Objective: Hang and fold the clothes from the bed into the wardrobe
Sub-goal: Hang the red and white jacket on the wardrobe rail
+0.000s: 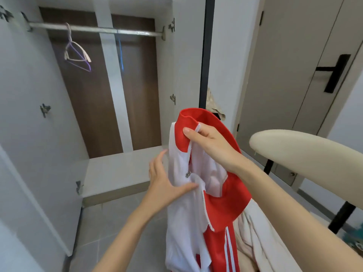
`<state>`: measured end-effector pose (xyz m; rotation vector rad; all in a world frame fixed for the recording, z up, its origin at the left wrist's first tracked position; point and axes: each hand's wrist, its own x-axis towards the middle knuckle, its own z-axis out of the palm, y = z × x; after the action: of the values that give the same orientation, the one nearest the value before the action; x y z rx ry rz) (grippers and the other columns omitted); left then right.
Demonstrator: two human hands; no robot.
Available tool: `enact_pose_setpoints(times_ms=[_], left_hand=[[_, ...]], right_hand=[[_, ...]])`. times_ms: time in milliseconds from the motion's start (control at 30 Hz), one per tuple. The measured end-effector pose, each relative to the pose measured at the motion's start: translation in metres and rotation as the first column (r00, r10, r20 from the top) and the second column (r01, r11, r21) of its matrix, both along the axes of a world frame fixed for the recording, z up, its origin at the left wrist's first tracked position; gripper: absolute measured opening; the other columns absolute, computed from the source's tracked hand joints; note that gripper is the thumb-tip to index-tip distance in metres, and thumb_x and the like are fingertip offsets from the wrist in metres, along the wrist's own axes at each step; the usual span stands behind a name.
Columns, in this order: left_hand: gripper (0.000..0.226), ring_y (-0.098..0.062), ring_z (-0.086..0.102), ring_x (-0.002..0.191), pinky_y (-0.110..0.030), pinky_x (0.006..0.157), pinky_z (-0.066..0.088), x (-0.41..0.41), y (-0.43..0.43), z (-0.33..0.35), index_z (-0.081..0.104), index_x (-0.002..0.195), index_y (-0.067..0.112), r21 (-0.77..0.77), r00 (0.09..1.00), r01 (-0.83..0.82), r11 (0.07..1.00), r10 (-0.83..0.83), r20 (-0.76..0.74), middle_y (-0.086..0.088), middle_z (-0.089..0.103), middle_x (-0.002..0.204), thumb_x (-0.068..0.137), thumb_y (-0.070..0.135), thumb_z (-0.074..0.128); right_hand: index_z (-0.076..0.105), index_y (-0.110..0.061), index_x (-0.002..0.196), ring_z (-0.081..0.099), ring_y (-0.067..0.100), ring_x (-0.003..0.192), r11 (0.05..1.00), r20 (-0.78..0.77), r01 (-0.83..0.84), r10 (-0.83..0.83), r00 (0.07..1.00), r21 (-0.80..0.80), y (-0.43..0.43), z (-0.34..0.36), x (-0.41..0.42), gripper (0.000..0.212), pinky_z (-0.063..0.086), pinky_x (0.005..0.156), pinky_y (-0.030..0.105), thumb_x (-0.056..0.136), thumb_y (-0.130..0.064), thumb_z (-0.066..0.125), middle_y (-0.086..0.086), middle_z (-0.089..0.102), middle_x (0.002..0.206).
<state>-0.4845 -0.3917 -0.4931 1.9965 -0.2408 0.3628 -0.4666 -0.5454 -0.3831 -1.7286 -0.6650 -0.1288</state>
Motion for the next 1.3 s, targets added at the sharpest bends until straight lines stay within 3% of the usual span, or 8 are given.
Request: enact_pose_setpoints(times_ms=[233, 400, 533, 667, 833, 967, 1167, 1300], left_hand=[[0.123, -0.002, 0.034, 0.136, -0.037, 0.108, 0.04, 0.106, 0.054, 0.063, 0.012, 0.146, 0.048, 0.009, 0.988, 0.152, 0.988, -0.152, -0.014, 0.021, 0.028, 0.149, 0.05, 0.051, 0.089], [0.053, 0.001, 0.061, 0.11, -0.017, 0.091, 0.05, 0.137, 0.087, 0.121, 0.054, 0.128, 0.041, -0.03, 0.961, 0.263, 0.964, -0.265, -0.08, 0.021, 0.064, 0.12, 0.079, 0.041, 0.075], [0.019, 0.013, 0.061, 0.098, 0.0, 0.077, 0.042, 0.14, 0.106, 0.195, 0.061, 0.105, 0.046, -0.092, 0.989, 0.126, 0.988, -0.132, -0.062, 0.037, 0.065, 0.1, 0.09, 0.034, 0.063], [0.012, 0.008, 0.065, 0.089, -0.002, 0.072, 0.044, 0.144, 0.133, 0.285, 0.062, 0.1, 0.042, -0.111, 0.997, 0.027, 0.993, -0.035, -0.066, 0.03, 0.069, 0.091, 0.089, 0.04, 0.057], [0.031, 0.004, 0.067, 0.082, -0.006, 0.067, 0.048, 0.148, 0.178, 0.376, 0.065, 0.103, 0.028, -0.197, 0.998, -0.038, 0.98, 0.028, -0.054, 0.021, 0.071, 0.083, 0.086, 0.051, 0.052], [0.06, -0.015, 0.068, 0.1, -0.031, 0.088, 0.053, 0.147, 0.211, 0.411, 0.064, 0.115, 0.024, -0.299, 0.986, 0.011, 0.954, -0.059, -0.154, 0.005, 0.073, 0.106, 0.075, 0.067, 0.053], [0.069, -0.018, 0.066, 0.109, -0.033, 0.092, 0.053, 0.147, 0.233, 0.417, 0.059, 0.125, 0.022, -0.434, 0.972, 0.044, 0.9, -0.139, -0.189, 0.0, 0.069, 0.119, 0.071, 0.066, 0.064], [0.067, -0.02, 0.068, 0.105, -0.027, 0.08, 0.056, 0.156, 0.25, 0.411, 0.06, 0.122, 0.021, -0.514, 0.966, -0.008, 0.858, -0.126, -0.225, -0.002, 0.07, 0.115, 0.067, 0.06, 0.067]], right_hand=[[0.062, -0.031, 0.071, 0.057, 0.0, 0.072, 0.996, 0.011, -0.054, 0.055, 0.998, -0.072, 0.04, 0.014, 0.076, 0.034, 0.043, 0.074, 0.013, 0.1, -0.019, 0.05, -0.015, 0.061, 0.072], [0.055, -0.032, 0.069, 0.047, 0.001, 0.066, 0.988, 0.098, 0.046, -0.031, 0.995, -0.148, 0.063, 0.082, 0.106, 0.034, 0.039, 0.069, 0.021, 0.101, -0.023, 0.049, -0.016, 0.05, 0.064], [0.062, -0.029, 0.087, 0.052, 0.008, 0.096, 0.935, 0.191, 0.194, -0.14, 0.971, -0.298, 0.081, 0.159, 0.135, 0.02, 0.024, 0.106, 0.043, 0.101, -0.029, 0.048, -0.012, 0.059, 0.088], [0.068, -0.015, 0.094, 0.062, 0.019, 0.086, 0.976, 0.157, 0.109, -0.08, 0.984, -0.188, 0.105, 0.237, 0.152, 0.02, 0.047, 0.085, 0.034, 0.1, -0.023, 0.051, -0.003, 0.069, 0.088], [0.055, -0.037, 0.116, 0.047, 0.015, 0.108, 0.971, 0.045, 0.16, -0.155, 0.987, -0.176, 0.133, 0.275, 0.184, 0.019, 0.038, 0.09, 0.031, 0.099, -0.037, 0.048, -0.026, 0.055, 0.113], [0.036, -0.026, 0.143, 0.029, 0.017, 0.139, 0.941, -0.06, 0.144, -0.17, 0.984, -0.307, 0.157, 0.269, 0.209, 0.052, 0.028, 0.11, 0.032, 0.096, -0.036, 0.056, -0.005, 0.04, 0.147], [0.022, -0.028, 0.15, 0.04, 0.016, 0.132, 0.916, -0.328, -0.176, 0.053, 0.943, -0.359, 0.209, 0.26, 0.225, 0.082, 0.036, 0.11, 0.034, 0.085, -0.048, 0.067, -0.004, 0.037, 0.149], [0.033, -0.017, 0.138, 0.053, 0.011, 0.108, 0.852, -0.513, -0.382, 0.162, 0.843, -0.358, 0.24, 0.24, 0.233, 0.059, 0.045, 0.089, 0.022, 0.091, -0.033, 0.065, -0.003, 0.05, 0.128]])
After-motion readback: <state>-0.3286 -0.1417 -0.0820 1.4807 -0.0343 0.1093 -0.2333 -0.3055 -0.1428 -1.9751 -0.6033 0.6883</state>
